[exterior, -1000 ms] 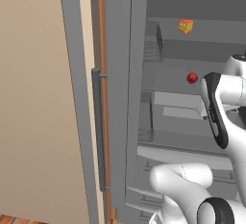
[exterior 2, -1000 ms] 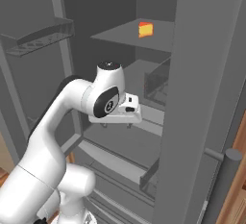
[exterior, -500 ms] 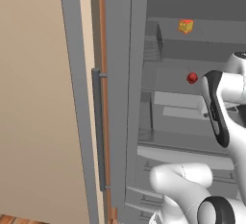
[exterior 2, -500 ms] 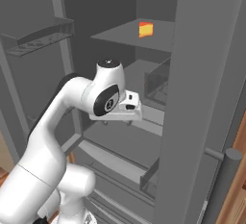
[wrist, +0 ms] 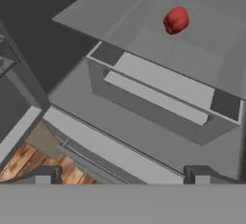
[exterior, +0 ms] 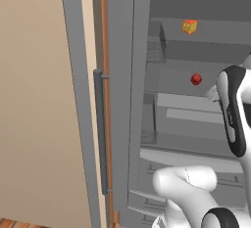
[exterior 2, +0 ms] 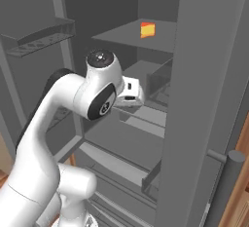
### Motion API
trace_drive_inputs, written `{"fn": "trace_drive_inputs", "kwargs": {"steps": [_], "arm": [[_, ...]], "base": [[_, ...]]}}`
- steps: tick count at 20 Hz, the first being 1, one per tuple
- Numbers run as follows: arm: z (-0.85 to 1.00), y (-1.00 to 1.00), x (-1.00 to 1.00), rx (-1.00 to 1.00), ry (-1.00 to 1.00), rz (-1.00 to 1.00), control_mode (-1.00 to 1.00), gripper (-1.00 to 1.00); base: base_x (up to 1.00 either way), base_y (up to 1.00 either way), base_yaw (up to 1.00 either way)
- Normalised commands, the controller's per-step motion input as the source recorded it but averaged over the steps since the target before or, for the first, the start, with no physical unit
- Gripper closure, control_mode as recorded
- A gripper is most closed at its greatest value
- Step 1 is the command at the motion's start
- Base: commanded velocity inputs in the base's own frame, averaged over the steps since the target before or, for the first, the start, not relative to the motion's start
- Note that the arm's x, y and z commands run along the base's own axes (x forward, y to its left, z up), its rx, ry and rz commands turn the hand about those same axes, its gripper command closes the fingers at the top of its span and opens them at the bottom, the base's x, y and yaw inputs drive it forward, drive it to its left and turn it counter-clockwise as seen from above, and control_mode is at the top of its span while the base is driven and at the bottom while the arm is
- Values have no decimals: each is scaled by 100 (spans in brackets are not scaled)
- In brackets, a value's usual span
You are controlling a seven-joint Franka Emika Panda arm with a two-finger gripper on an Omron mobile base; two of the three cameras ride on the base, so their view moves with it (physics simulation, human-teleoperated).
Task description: Take the cheese, fish, and bell pepper from the fridge and place them on the plate on the dining counter to create an appetizer plate.
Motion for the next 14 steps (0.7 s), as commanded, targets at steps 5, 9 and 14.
{"fn": "trace_drive_inputs", "kwargs": {"steps": [5,9,14], "arm": [[67,17,20,0,-27,-5,-100,-100],[75,3,7,0,-15,-8,-100,-100],[80,1,10,0,-13,-6,-100,-100]], "base": [[0,0,0],[0,0,0],[0,0,0]]}}
